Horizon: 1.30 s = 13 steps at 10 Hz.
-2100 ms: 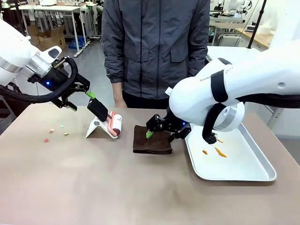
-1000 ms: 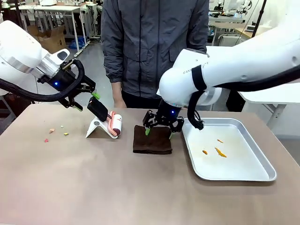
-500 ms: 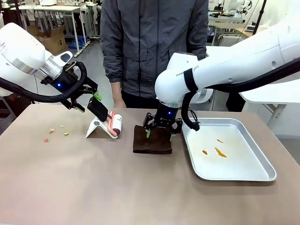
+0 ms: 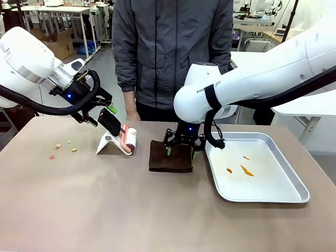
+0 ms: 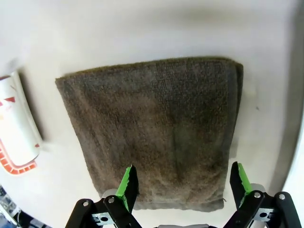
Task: Clean the surface of the table.
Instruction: Hold the Lint Roller with your left hand and the towel with your right hand.
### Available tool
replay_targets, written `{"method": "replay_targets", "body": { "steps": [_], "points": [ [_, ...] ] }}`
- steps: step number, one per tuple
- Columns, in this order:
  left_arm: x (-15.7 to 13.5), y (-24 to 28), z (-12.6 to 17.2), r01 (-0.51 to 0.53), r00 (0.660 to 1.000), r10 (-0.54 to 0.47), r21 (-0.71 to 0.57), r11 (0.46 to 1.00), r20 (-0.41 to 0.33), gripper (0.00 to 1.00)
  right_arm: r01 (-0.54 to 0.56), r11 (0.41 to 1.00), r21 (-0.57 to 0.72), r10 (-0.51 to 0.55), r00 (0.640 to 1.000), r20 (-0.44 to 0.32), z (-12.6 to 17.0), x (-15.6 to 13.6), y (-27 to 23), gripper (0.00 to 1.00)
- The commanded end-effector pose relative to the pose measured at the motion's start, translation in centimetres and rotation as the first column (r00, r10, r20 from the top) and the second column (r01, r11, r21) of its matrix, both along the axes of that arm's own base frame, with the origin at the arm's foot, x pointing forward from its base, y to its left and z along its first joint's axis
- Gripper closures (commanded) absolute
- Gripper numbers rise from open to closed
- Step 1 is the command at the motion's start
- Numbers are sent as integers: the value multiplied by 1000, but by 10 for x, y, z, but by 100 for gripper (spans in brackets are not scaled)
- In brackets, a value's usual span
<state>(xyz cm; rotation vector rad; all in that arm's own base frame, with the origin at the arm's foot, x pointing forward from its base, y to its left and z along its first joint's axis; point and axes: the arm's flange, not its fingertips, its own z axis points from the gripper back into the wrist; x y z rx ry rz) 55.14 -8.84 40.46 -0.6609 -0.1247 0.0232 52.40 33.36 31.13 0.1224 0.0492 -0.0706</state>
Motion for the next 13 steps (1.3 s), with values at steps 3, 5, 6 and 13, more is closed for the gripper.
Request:
{"method": "replay_targets", "body": {
  "steps": [3,5,6,13],
  "points": [
    [10,-6,-6,27,1000,-27,-7,1000,-8,0,21,999,-32,-18,996,89,-4,-2,3,0],
    [12,-10,-6,29,1000,-30,-12,999,-10,60,23,998,-51,-19,997,79,-7,-1,2,52],
    [12,-11,-5,29,1000,-29,-9,1000,0,60,21,999,-47,-17,997,77,-7,-1,1,58],
    [13,-15,-4,37,999,-37,1,999,0,100,5,999,-46,-3,998,61,-14,0,4,100]
  ]
}}
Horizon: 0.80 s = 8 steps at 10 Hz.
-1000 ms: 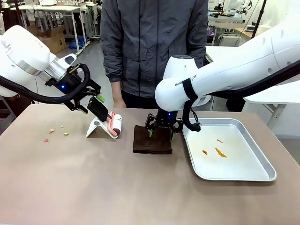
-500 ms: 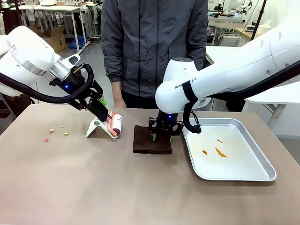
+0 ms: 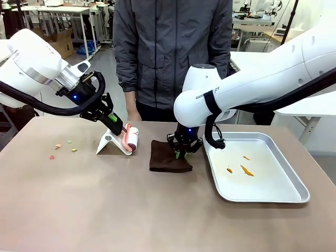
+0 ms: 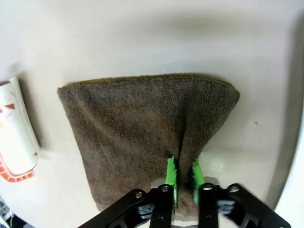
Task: Clean the surface of the table.
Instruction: Hold the Lint Roller with your left hand and the towel with your right hand.
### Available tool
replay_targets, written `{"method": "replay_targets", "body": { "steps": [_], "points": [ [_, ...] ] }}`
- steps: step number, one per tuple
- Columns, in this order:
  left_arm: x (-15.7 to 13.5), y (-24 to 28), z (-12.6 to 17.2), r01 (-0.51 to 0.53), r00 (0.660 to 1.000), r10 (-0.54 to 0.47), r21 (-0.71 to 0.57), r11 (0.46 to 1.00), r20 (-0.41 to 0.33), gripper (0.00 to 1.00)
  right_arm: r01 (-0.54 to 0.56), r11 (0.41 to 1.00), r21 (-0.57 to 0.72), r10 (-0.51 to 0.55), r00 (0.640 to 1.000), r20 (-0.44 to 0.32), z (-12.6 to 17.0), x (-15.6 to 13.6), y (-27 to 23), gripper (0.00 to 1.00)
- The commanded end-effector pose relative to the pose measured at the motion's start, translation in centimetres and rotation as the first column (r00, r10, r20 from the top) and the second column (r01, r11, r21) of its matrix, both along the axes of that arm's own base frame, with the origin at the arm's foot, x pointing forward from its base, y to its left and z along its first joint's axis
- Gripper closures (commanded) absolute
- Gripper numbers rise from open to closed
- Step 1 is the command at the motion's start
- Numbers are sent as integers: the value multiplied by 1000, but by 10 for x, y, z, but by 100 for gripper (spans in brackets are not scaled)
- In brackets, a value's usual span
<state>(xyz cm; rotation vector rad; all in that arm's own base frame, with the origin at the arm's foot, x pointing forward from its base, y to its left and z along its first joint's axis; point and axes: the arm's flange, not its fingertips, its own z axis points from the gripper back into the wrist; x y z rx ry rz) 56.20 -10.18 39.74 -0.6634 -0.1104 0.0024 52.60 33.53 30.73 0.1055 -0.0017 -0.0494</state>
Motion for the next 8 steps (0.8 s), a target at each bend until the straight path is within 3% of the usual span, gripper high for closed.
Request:
{"method": "replay_targets", "body": {
  "steps": [1,8],
  "points": [
    [2,-1,3,15,1000,-15,4,1000,8,100,24,999,-22,-23,1000,8,-10,-2,2,100],
    [-3,-2,9,22,999,-21,-27,999,26,100,27,998,48,-28,1000,12,-7,-5,-7,100]
  ]
}}
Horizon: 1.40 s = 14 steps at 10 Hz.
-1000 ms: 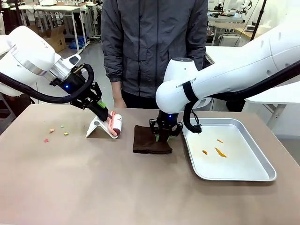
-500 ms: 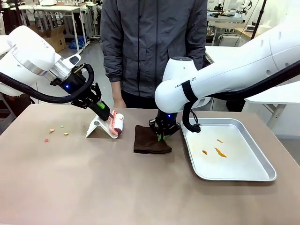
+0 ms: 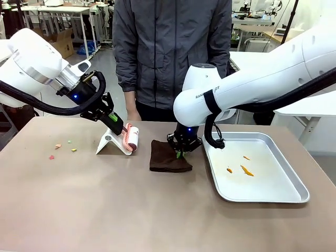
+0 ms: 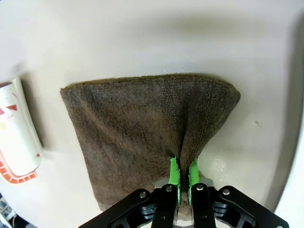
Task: Clean the surface of the table.
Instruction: Hold the Lint Roller with your left hand and the towel with your right hand.
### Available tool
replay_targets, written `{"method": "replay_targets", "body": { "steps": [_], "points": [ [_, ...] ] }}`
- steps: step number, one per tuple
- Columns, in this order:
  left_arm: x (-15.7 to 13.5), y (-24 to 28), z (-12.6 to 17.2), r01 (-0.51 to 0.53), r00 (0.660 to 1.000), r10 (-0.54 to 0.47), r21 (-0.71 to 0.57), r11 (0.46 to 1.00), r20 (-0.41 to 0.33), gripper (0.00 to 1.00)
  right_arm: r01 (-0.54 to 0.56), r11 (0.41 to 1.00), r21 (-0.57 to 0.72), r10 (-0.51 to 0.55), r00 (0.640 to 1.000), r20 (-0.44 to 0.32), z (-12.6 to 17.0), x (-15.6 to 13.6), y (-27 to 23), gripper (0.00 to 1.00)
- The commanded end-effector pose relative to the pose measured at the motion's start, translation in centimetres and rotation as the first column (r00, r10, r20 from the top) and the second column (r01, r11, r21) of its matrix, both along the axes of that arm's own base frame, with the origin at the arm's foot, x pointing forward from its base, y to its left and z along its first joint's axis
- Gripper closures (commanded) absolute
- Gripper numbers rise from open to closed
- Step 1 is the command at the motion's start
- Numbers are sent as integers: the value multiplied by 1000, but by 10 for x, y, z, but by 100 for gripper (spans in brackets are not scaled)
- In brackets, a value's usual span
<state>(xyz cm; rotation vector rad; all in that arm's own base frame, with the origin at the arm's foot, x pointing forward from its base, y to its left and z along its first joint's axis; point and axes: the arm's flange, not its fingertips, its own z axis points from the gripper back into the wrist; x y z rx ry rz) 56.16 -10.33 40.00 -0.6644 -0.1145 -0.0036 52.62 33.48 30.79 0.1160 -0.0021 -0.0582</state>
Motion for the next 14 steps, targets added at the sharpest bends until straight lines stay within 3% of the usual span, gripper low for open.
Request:
{"method": "replay_targets", "body": {
  "steps": [1,4,7,11,12,14],
  "points": [
    [-6,2,11,7,999,-5,-60,998,33,100,6,992,128,-7,1000,13,-2,-8,-14,100],
    [-26,17,40,7,995,18,-250,968,97,100,17,867,499,-40,999,34,27,-20,-54,100],
    [-56,54,68,10,995,29,-383,924,97,100,-56,696,715,13,998,65,52,-39,-93,100],
    [-123,131,90,31,986,58,-512,858,157,100,-66,570,819,-19,995,93,76,-96,-155,100],
    [-139,152,88,33,984,73,-558,829,165,100,-48,566,823,-59,993,98,78,-118,-169,100],
    [-165,193,79,12,983,112,-656,755,147,100,75,541,838,-243,968,70,79,-161,-213,100]
  ]
}}
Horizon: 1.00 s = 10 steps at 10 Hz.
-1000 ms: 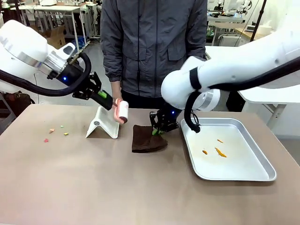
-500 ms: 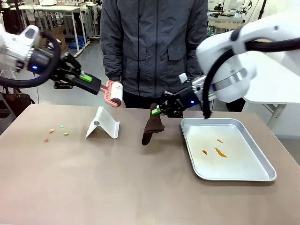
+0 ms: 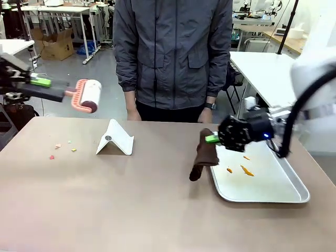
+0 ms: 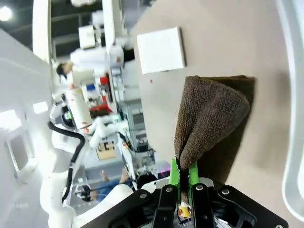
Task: Clean the surface of the table.
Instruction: Hold the Lint Roller with your left hand and the towel with your right hand.
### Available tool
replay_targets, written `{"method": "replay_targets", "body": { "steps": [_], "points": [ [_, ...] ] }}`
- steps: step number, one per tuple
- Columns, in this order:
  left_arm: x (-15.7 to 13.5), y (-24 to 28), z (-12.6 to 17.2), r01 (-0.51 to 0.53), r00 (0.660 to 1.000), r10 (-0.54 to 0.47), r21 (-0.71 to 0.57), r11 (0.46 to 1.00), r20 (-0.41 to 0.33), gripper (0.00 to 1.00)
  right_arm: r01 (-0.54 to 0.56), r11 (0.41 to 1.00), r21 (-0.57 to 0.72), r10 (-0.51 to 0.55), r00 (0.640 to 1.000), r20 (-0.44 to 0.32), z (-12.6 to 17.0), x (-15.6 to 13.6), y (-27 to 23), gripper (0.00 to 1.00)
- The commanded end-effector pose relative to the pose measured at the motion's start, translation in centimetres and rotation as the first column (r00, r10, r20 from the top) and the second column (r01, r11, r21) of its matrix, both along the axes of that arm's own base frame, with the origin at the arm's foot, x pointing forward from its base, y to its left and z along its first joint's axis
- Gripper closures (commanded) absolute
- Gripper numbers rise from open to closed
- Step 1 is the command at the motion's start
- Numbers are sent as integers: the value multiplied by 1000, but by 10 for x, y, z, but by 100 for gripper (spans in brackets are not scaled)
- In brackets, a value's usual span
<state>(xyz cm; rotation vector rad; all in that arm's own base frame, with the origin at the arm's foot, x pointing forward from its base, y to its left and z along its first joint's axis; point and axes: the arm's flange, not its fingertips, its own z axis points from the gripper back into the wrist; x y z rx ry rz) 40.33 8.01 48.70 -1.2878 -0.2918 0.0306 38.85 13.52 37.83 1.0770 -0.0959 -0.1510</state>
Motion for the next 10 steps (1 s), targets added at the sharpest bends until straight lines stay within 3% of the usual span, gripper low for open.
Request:
{"method": "replay_targets", "body": {
  "steps": [1,3,7,8,10],
  "points": [
    [-15,19,-13,-14,1000,18,-147,989,26,100,198,978,69,-200,979,22,6,-39,-42,100],
    [-25,40,-28,-92,993,104,-205,974,48,100,303,937,175,-307,952,-2,-1,-63,-102,100],
    [-41,109,-83,-102,994,97,-106,989,-48,100,383,870,310,-404,915,5,-21,-113,-187,100],
    [-38,123,-92,-126,990,116,-126,984,-84,100,326,874,359,-365,930,42,-22,-128,-208,100],
    [-37,149,-107,-148,984,131,-154,977,-117,100,71,943,325,-121,983,135,-23,-147,-229,100]
  ]
}}
